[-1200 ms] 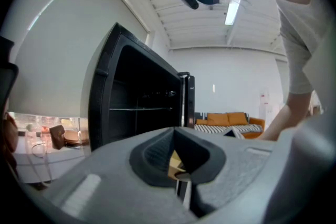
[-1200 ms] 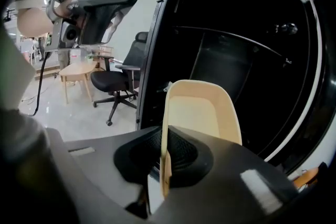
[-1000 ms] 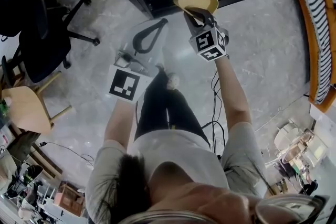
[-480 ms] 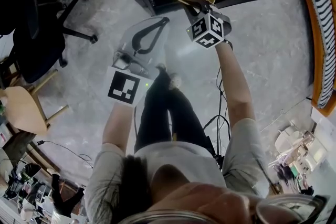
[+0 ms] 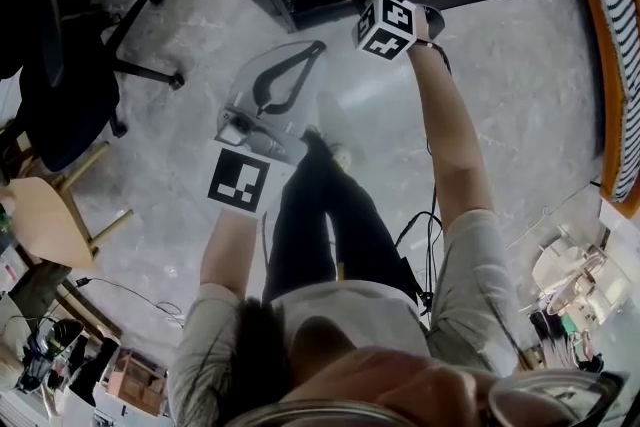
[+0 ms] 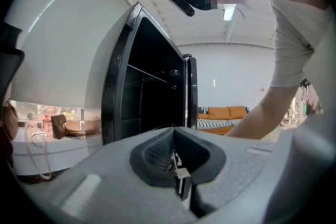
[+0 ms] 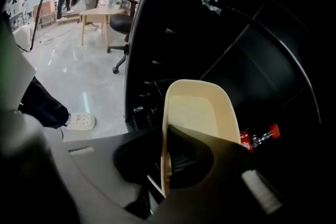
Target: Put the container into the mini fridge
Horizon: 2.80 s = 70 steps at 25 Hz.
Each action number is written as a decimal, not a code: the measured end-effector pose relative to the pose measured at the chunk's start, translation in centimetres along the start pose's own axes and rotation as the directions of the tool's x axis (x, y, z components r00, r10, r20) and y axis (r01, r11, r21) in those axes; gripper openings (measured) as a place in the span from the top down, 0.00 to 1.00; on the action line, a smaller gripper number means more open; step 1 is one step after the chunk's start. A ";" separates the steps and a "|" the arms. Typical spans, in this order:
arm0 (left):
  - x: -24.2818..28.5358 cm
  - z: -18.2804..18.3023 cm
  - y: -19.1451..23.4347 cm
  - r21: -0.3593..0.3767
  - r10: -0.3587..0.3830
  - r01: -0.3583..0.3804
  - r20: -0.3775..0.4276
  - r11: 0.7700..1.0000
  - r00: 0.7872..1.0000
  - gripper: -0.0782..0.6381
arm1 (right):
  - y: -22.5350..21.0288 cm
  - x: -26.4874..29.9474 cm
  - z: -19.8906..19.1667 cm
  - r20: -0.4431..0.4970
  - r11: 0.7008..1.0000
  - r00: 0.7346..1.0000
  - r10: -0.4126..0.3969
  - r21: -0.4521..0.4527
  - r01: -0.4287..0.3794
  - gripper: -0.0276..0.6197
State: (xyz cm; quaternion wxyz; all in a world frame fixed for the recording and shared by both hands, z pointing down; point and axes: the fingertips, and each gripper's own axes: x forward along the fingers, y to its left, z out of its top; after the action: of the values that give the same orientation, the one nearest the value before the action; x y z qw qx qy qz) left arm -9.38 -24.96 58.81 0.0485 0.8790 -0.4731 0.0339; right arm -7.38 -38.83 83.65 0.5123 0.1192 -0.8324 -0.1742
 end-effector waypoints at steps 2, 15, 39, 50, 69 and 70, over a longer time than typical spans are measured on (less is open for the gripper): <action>-0.2 -0.4 0.0 0.003 -0.003 0.003 -0.010 1.000 1.000 0.89 | -0.5 0.9 -0.3 -0.031 1.000 1.000 0.005 -0.029 -0.006 0.94; -1.2 -1.3 1.1 -0.001 0.022 -0.022 -0.027 1.000 0.999 0.89 | -1.7 4.1 -1.2 -0.135 0.993 0.991 0.027 -0.114 -0.042 0.90; -1.3 -0.8 1.2 0.000 0.030 -0.030 -0.046 1.000 0.998 0.89 | -4.4 1.1 0.9 0.012 0.976 0.983 -0.183 0.124 0.180 0.83; -0.3 0.9 0.0 -0.005 0.018 -0.019 -0.041 1.000 0.999 0.89 | -4.5 -5.7 2.6 0.217 0.854 0.934 -0.284 0.501 0.143 0.96; -0.2 9.1 -4.7 0.028 0.019 -0.018 -0.025 0.999 1.000 0.89 | -3.7 -25.4 5.7 0.379 0.729 0.807 -0.453 0.678 0.091 0.96; -0.2 9.7 -4.9 0.030 0.020 -0.020 -0.023 0.999 1.000 0.89 | -3.7 -26.4 5.9 0.387 0.729 0.802 -0.456 0.679 0.087 0.96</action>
State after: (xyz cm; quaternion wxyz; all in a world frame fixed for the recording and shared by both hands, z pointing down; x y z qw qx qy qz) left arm -5.26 -23.28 48.90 0.0407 0.8743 -0.4808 0.0519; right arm -0.77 -31.28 58.25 0.1593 0.3567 -0.9204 0.0127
